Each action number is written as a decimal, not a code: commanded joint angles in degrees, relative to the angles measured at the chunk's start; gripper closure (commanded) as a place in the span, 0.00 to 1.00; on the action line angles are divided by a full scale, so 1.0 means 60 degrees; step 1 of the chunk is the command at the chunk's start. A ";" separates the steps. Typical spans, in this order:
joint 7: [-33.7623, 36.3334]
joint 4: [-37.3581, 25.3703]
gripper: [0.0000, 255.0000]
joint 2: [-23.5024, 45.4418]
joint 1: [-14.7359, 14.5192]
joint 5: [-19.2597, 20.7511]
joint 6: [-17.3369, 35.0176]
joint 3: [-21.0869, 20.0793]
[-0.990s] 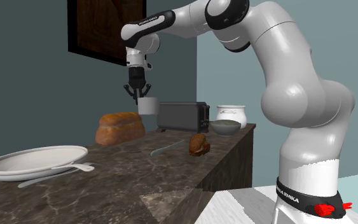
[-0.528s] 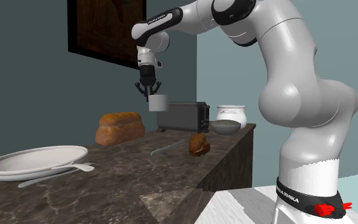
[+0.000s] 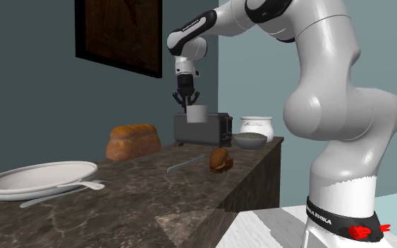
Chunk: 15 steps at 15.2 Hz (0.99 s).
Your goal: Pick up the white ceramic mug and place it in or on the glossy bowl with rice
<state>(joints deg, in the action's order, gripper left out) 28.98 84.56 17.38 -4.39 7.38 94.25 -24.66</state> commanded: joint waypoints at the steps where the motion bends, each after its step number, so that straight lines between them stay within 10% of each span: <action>1: -0.0416 0.0161 1.00 -0.0180 0.0294 -0.0064 0.0015 0.0119; 15: -0.3295 -0.0152 1.00 -0.0103 0.2135 -0.0019 -0.0056 0.1159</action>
<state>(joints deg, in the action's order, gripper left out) 10.26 84.24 16.37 7.80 7.12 94.10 -18.13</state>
